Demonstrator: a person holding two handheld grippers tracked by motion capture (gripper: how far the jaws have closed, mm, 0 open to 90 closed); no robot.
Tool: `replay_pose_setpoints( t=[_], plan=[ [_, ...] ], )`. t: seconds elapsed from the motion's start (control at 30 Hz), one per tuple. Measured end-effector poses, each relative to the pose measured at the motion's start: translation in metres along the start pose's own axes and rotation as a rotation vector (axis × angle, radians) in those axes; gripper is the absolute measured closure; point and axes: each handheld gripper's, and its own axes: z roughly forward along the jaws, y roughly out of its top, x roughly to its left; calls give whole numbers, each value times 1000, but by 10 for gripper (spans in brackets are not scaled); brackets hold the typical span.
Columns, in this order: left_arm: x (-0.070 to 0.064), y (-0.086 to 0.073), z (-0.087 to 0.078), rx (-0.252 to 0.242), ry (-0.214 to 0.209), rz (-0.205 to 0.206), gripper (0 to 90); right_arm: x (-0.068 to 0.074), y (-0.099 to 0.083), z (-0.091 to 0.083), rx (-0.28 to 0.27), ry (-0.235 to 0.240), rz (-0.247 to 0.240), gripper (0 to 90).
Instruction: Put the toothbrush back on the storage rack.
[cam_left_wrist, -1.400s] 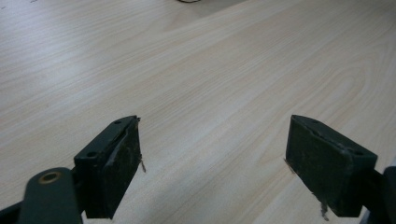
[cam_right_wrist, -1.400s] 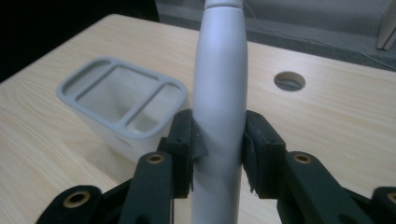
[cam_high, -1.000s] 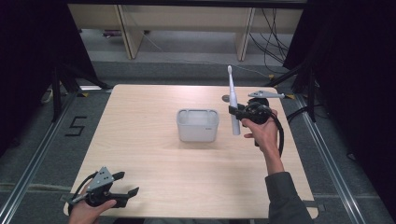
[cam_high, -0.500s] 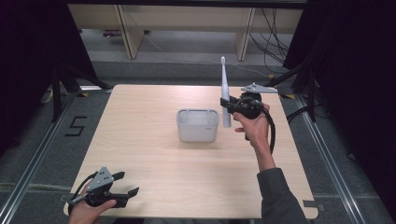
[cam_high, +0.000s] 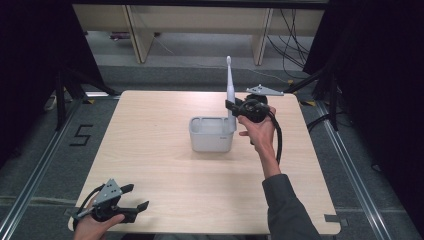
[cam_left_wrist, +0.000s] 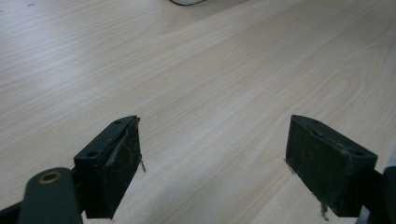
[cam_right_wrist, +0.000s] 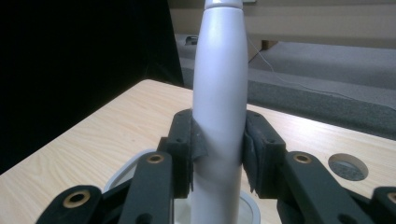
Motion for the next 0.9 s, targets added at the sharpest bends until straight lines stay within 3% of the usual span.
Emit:
replay_pose_setpoints(
  t=[0.3,0.37,0.47,0.7,0.73,0.8,0.87,0.9],
  plan=[
    [-1,0,0,-1,-3,-5,176,1,-1,14,1,-6,12,664],
    [-1,0,0,-2,-5,-5,176,0,-2,17,2,-23,-9,664],
    [-1,0,0,-8,-11,-9,176,1,-5,20,3,-23,22,664],
    [-1,0,0,-4,-15,-4,175,1,-7,24,4,-28,19,664],
    [-1,0,0,-7,-16,-8,176,-1,-7,24,7,-39,-1,664],
    [-1,0,0,-4,-14,-4,175,0,-10,25,-1,-25,21,663],
    [-1,0,0,-5,-15,-6,175,-1,-12,27,0,-28,2,663],
    [-1,0,0,-4,-15,-4,175,0,-15,26,5,-37,37,663]
  ],
)
